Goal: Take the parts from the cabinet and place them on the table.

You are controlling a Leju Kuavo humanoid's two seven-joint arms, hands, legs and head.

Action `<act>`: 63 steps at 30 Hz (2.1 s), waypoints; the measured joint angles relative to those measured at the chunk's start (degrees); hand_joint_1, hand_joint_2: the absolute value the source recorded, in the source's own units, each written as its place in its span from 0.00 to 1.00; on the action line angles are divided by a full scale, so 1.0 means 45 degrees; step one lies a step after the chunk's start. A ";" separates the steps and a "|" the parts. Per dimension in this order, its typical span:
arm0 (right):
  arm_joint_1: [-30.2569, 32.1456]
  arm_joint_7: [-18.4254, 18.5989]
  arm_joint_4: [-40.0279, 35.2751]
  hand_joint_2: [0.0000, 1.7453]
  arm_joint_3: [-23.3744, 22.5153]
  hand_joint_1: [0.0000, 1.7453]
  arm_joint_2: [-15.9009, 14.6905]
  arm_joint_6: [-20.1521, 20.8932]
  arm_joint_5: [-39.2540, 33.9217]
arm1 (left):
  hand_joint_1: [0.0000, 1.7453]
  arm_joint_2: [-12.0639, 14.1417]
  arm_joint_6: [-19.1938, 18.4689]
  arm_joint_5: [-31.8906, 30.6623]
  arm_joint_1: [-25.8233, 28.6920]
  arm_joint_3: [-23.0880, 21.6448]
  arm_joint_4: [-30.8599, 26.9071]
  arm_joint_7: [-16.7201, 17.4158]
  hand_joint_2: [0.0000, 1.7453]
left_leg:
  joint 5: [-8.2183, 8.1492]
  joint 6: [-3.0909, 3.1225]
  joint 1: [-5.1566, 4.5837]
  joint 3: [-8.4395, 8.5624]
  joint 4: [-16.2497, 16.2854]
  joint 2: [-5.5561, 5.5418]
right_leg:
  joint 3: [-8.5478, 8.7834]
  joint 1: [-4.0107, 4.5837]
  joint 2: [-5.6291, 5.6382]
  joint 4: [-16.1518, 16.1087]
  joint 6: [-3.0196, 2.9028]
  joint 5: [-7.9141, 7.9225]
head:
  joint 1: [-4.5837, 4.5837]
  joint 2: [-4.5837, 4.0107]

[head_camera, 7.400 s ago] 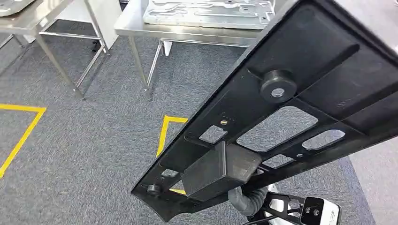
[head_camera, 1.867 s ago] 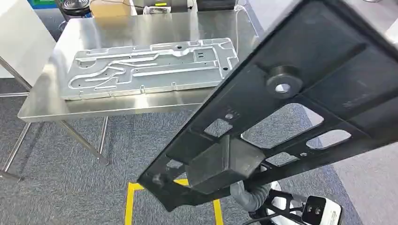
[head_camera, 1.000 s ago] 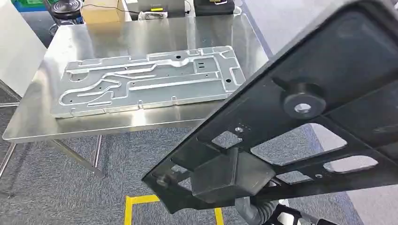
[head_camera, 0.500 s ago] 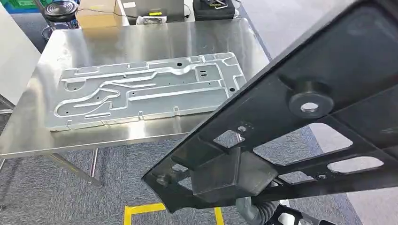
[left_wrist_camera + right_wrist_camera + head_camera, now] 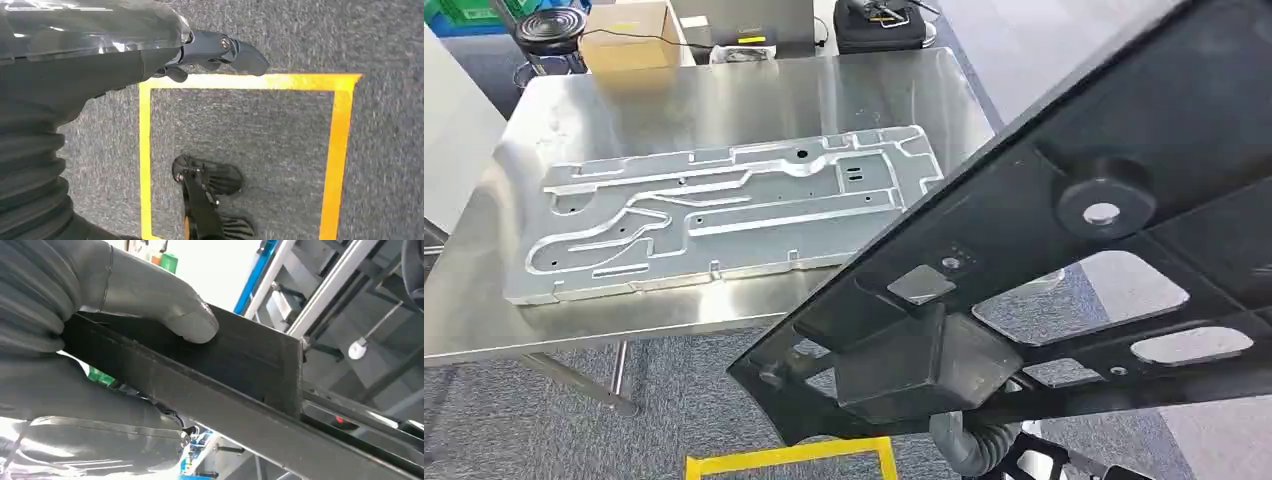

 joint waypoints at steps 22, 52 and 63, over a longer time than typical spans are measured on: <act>-0.0559 0.0000 0.0743 1.00 0.0005 1.00 0.0000 0.0491 -0.0248 | 0.00 -0.0029 0.0029 0.0345 0.0183 0.0282 0.0000 -0.0122 1.00 | 0.0771 0.0531 0.0024 -0.0870 0.0137 -0.0051 | -0.1435 -0.0021 0.0030 0.3569 0.0525 -0.1525 | -0.0004 0.0000; -1.3193 0.1763 1.6881 1.00 -0.0418 1.00 0.0976 -0.6333 0.6824 | 0.00 -0.0325 0.0161 0.0535 -0.0170 0.0359 0.0010 0.0053 1.00 | 0.1382 0.0539 0.0004 -0.1694 0.0289 -0.0097 | -0.1893 -0.0019 0.0027 0.4134 0.0511 -0.1722 | -0.0004 0.0000; -1.4678 0.3481 1.9796 1.00 0.1374 1.00 0.1690 -0.6733 0.9718 | 0.00 -0.0486 -0.0156 0.0306 -0.0046 0.0350 0.0034 -0.0409 1.00 | 0.0465 -0.0002 -0.0028 -0.1891 0.1328 -0.0143 | -0.0196 0.0022 0.0021 -0.0102 -0.0147 0.0313 | -0.0004 0.0000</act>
